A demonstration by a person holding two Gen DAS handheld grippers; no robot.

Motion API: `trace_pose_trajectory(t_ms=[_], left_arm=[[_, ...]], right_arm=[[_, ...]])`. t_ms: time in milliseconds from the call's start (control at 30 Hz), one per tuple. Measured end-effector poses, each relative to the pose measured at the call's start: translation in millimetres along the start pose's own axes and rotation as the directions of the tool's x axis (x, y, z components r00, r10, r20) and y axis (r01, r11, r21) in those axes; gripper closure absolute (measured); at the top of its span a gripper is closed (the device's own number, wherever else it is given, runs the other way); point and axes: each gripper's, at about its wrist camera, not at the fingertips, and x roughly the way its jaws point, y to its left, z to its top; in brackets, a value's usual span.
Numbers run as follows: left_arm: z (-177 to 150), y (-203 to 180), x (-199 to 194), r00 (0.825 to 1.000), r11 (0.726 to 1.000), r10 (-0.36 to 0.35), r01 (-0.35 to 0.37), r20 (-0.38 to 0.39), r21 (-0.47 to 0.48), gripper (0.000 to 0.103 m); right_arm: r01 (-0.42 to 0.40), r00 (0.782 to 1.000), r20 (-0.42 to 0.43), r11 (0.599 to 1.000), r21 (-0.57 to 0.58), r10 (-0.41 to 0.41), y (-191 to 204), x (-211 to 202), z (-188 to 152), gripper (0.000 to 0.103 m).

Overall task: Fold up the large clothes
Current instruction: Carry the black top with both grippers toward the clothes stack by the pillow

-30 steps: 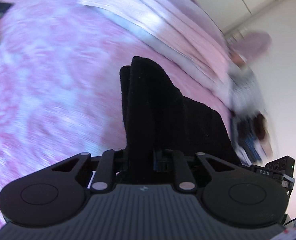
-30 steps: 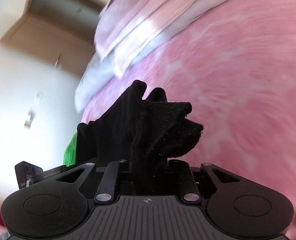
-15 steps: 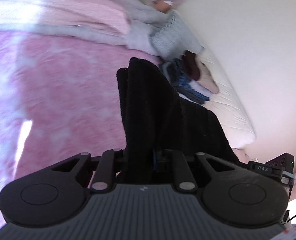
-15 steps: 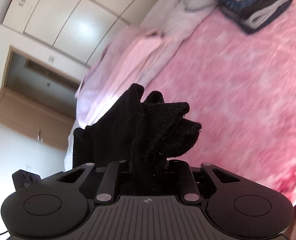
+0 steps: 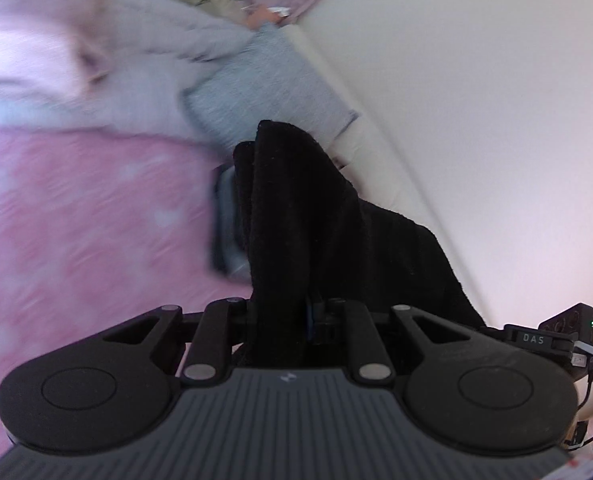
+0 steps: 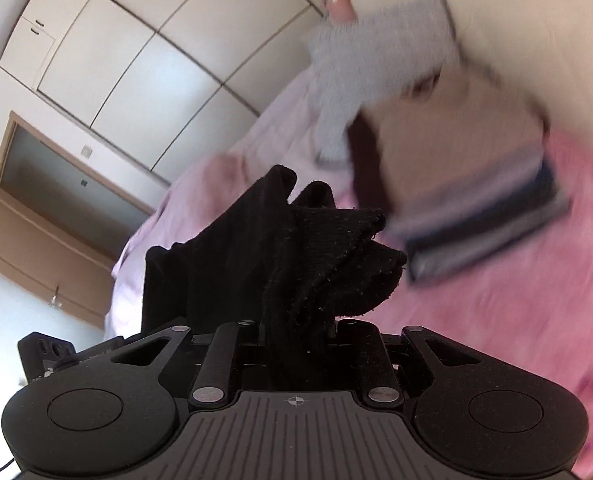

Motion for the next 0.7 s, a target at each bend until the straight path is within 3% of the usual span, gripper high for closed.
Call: trace_pose_trajectory(t_ms=[200, 367, 533, 700], left_arm=[[81, -77, 129, 0.999, 0.999, -0.031, 0.03, 0.029, 0.021, 0.09], [139, -118, 205, 0.999, 0.998, -0.008, 0.005, 0.041, 0.061, 0.09], [174, -121, 259, 0.999, 0.999, 0.027, -0.027, 0.02, 0.043, 0.09], [173, -102, 290, 0.997, 0.997, 0.072, -0.072, -0.036, 0.012, 0.09]], right_arm=[[0.009, 0.999, 0.043, 1.0, -0.021, -0.008, -54, 10, 132, 0.088], [0.004, 1.0, 0.03, 1.0, 0.003, -0.004, -93, 38, 212, 0.088], [0.013, 1.0, -0.02, 0.999, 0.031, -0.012, -126, 67, 241, 0.088], [0.045, 0.996, -0.077, 0.997, 0.065, -0.04, -163, 100, 242, 0.088]])
